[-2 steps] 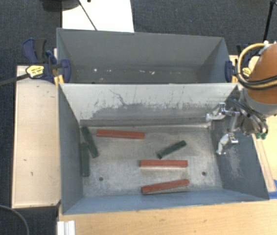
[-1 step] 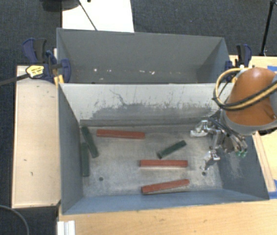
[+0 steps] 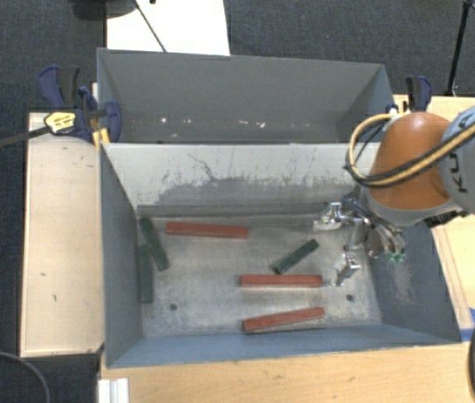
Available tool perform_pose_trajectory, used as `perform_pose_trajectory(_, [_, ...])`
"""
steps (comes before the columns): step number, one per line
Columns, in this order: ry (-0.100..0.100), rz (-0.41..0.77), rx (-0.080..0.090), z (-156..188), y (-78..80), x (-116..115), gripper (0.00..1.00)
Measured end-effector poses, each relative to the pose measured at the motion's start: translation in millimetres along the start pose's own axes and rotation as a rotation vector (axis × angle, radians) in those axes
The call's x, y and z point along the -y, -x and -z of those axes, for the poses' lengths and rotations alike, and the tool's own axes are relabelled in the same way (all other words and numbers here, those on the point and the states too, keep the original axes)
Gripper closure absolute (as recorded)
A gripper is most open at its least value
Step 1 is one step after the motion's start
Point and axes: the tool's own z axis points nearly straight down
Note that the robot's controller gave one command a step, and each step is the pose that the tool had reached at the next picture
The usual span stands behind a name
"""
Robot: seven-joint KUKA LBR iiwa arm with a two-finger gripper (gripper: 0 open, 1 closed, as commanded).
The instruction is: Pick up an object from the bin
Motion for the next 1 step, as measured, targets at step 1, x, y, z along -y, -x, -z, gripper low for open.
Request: perform_pose_trajectory(1, [-0.003,-0.306,0.019,-15.7,-7.9,-12.7,1.00])
